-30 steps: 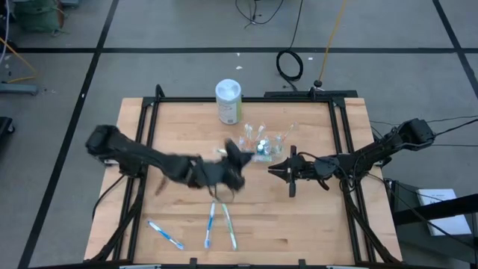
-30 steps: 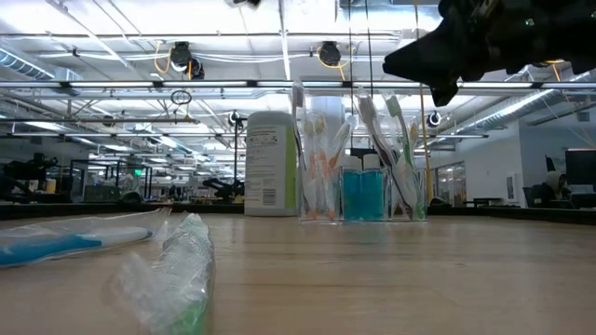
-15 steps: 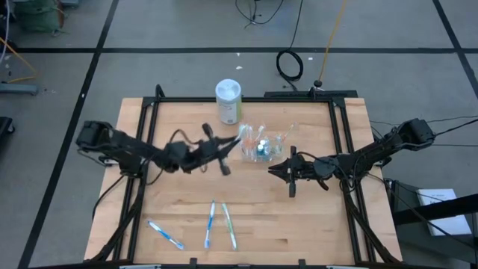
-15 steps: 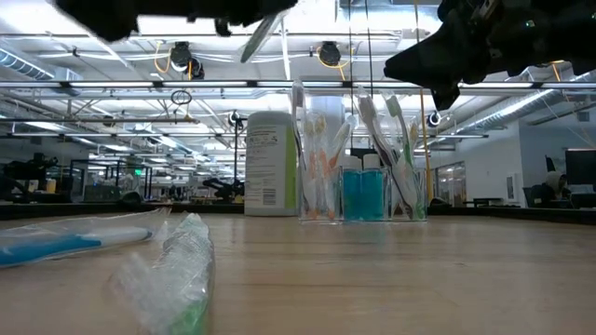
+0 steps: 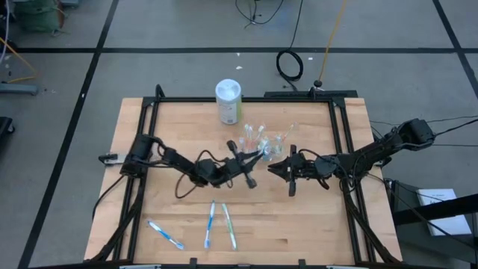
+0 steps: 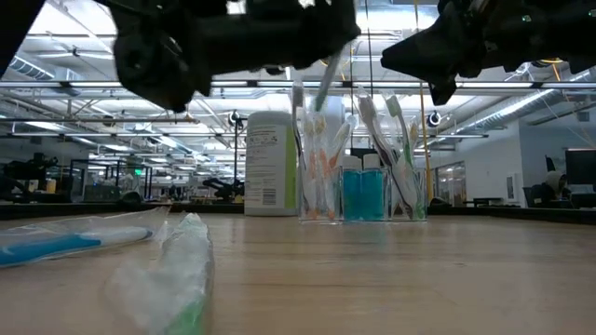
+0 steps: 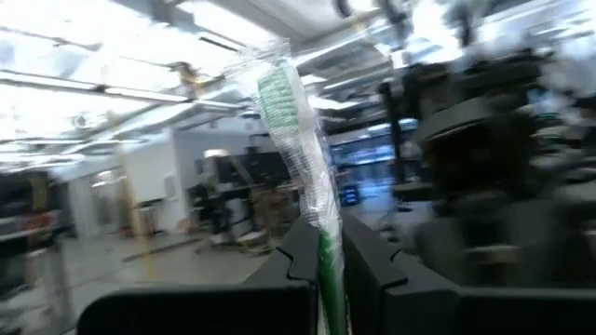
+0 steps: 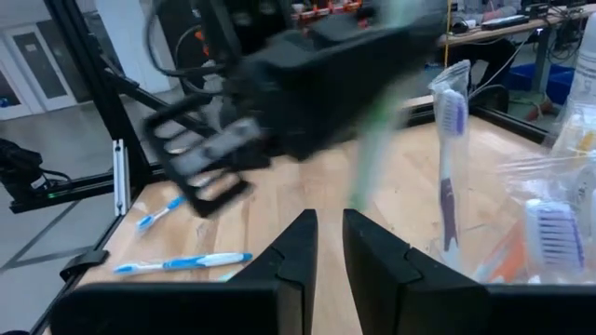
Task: Pick & Place toothbrushing station
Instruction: Put the green toothbrush into the transparent organizer
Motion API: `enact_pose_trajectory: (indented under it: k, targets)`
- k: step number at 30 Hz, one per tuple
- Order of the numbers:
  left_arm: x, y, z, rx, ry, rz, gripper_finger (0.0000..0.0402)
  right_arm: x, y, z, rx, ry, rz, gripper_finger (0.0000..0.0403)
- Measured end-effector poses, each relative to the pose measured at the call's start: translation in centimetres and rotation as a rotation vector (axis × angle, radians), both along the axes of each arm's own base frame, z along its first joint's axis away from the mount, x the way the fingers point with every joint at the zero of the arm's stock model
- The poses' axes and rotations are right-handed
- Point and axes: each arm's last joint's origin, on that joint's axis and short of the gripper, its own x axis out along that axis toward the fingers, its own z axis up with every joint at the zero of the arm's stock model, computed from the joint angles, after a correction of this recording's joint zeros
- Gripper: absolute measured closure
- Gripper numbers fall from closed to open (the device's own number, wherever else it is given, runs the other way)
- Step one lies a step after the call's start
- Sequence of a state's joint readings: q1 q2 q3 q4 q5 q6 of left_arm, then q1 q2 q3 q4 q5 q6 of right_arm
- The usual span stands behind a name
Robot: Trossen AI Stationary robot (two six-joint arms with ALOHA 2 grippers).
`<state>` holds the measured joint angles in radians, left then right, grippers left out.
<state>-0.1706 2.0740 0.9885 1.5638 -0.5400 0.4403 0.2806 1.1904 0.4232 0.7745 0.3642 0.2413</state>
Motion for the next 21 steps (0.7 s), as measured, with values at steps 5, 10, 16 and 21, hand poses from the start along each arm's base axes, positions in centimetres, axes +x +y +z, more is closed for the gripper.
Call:
enact_pose_trajectory:
  k: [5, 10, 16, 21]
  targets:
    - [1.5, 2.5, -1.0, -0.073, -0.019, 0.084, 0.0391, 0.0, 0.0, 0.0, 0.007, 0.000, 0.000, 0.0358]
    - [2.1, 5.1, -3.3, -0.114, 0.013, 0.150, 0.0387, 0.0, 0.0, 0.0, 0.007, 0.000, 0.000, 0.0358]
    - [2.2, 6.2, -4.7, -0.139, 0.042, 0.231, 0.0391, 0.0, 0.0, -0.1, 0.003, 0.007, 0.000, 0.0358]
    - [2.1, 6.4, -4.8, -0.130, 0.061, 0.297, 0.0383, 0.0, 0.0, -0.2, 0.000, 0.016, 0.000, 0.0358]
